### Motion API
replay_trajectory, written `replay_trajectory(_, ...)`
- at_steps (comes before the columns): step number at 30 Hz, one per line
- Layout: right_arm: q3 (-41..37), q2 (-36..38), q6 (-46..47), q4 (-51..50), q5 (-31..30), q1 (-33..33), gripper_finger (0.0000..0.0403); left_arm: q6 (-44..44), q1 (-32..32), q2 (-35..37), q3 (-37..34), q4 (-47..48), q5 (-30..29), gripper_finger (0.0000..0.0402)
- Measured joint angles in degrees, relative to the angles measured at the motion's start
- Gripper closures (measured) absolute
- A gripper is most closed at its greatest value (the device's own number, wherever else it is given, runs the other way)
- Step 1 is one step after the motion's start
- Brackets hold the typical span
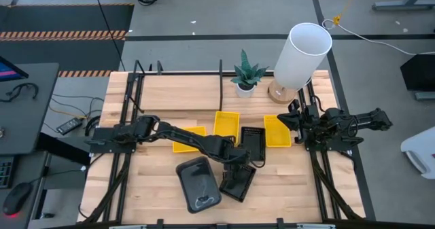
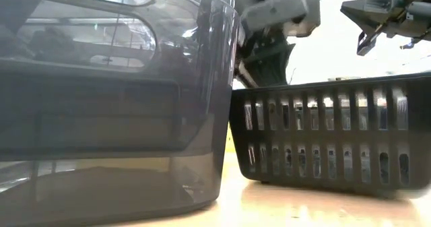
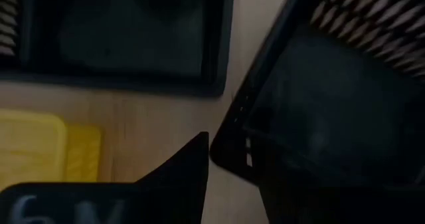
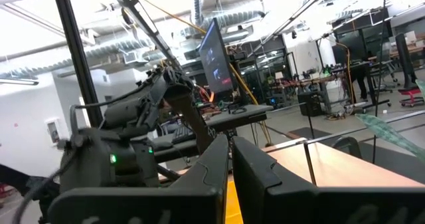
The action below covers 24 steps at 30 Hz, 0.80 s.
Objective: Stack baskets on shelf by color
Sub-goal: Stack the black bin on the stacked black bins
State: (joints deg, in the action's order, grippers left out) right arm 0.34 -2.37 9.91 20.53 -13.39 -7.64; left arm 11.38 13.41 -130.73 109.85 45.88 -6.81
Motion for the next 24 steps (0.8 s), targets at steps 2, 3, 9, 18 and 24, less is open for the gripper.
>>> replay_trajectory(2,0.0,0.0,0.0,0.0,0.0,0.0,0.0376,0.0,0.0,-0.5,0.0,-0.8,0.0,0.0282)
replay_trajectory(3,0.0,0.0,0.0,0.0,0.0,0.0,0.0376,0.0,0.0,-0.6,0.0,-1.5,0.0,0.0282)
replay_trajectory(9,0.0,0.0,0.0,0.5,0.0,0.0,0.0376,-0.1,0.0,-0.6,0.0,-1.7,0.2,0.0283)
replay_trajectory(18,0.0,0.0,0.0,0.5,0.0,0.0,0.0376,-1.6,0.0,-0.6,0.0,-1.1,0.6,0.0327)
replay_trajectory(24,0.0,0.0,0.0,0.4,0.0,0.0,0.0376,-3.1,-0.1,-0.6,0.0,-0.9,0.8,0.0385)
